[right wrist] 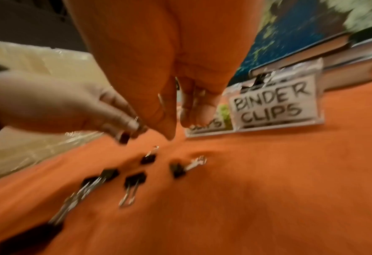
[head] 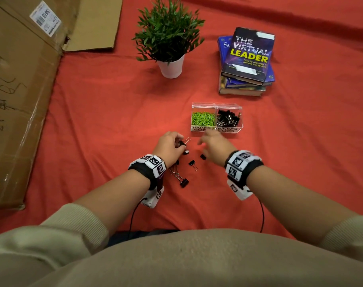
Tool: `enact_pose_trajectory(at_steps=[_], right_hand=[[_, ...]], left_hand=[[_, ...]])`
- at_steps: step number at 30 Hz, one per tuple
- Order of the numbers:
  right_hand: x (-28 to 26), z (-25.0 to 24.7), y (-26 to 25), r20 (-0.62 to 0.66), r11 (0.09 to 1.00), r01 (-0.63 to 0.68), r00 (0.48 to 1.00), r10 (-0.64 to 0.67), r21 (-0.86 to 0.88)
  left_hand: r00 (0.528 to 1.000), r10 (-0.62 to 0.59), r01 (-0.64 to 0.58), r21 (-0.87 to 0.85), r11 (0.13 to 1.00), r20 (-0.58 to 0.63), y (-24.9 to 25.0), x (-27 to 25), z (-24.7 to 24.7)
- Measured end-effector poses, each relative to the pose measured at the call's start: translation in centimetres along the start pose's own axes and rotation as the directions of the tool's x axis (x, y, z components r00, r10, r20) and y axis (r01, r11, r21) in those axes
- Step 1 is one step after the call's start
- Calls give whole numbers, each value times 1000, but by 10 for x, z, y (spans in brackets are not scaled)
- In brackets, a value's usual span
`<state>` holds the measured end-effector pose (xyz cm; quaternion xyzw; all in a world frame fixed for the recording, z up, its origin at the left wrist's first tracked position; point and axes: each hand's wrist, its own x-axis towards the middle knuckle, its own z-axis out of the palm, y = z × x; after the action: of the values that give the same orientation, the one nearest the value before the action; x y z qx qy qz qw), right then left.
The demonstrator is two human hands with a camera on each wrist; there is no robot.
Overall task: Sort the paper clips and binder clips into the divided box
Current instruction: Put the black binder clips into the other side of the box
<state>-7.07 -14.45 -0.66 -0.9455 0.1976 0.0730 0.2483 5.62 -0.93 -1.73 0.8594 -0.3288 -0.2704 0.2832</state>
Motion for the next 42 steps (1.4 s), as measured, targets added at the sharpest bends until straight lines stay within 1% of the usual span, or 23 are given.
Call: enact_pose_trajectory(at_steps=[1, 2, 3, 4, 8, 10, 12, 14, 16, 18, 20, 23, 25, 28, 31, 34, 36, 38, 39, 41, 42], right_hand=[[-2, 9, -1, 123, 1000, 3, 992, 1, -30], [-3, 16, -1, 203, 998, -3, 979, 14, -55], [-5, 21, 1, 233, 998, -13, 972, 26, -57], [-8, 23, 3, 228, 999, -28, 973, 36, -40], [-19, 26, 17, 174, 998, -58, 983, 54, 16], [-25, 24, 26, 142, 990, -124, 984, 112, 74], [-29, 17, 35, 45, 950, -216, 976, 212, 225], [-31, 5, 44, -64, 858, -275, 940, 334, 433], [-30, -12, 54, -151, 777, -273, 893, 424, 568], [-25, -29, 63, -203, 740, -252, 862, 464, 623], [-18, -44, 72, -222, 724, -236, 851, 476, 648], [-3, -61, 81, -268, 751, -226, 839, 473, 620], [7, -68, 81, -297, 775, -212, 838, 457, 595], [20, -70, 77, -291, 818, -207, 864, 410, 537], [25, -65, 75, -274, 902, -214, 904, 328, 374], [25, -61, 78, -231, 944, -242, 928, 292, 223], [25, -61, 82, -196, 953, -273, 935, 295, 132], [25, -61, 84, -195, 956, -277, 937, 291, 97], [24, -61, 82, -218, 960, -261, 936, 278, 104], [23, -60, 75, -286, 977, -185, 935, 207, 102], [23, -59, 71, -292, 984, -155, 941, 173, 84]], left_hand=[[1000, 13, -13, -15, 1000, -7, 4, 2, 0], [1000, 27, -27, -28, 999, -12, 9, 3, 0], [999, 43, -44, -39, 998, -16, 14, 6, 0], [998, 62, -63, -47, 997, -15, 21, 8, 1], [989, 149, -148, -32, 988, 25, 52, 22, 8], [979, 201, -200, -28, 979, 39, 69, 33, 13], [968, 247, -246, -28, 969, 41, 86, 43, 19], [960, 277, -277, -12, 961, 40, 103, 54, 27], [954, 296, -296, -9, 955, 35, 116, 63, 36], [953, 301, -301, -13, 954, 38, 125, 71, 44], [951, 305, -306, 17, 952, 56, 127, 77, 49], [926, 360, -373, 144, 917, 113, 120, 80, 53], [903, 415, -431, 234, 872, 116, 112, 79, 52], [895, 440, -435, 346, 831, 70, 99, 71, 50], [876, 466, -469, 434, 769, 123, 90, 65, 50], [874, 466, -476, 444, 759, 141, 87, 61, 48], [868, 480, -486, 426, 763, 131, 87, 60, 47], [865, 487, -492, 397, 775, 122, 86, 57, 45], [866, 486, -493, 379, 783, 121, 84, 54, 45], [859, 501, -505, 333, 796, 107, 77, 46, 42], [856, 509, -511, 303, 805, 92, 72, 41, 40]])
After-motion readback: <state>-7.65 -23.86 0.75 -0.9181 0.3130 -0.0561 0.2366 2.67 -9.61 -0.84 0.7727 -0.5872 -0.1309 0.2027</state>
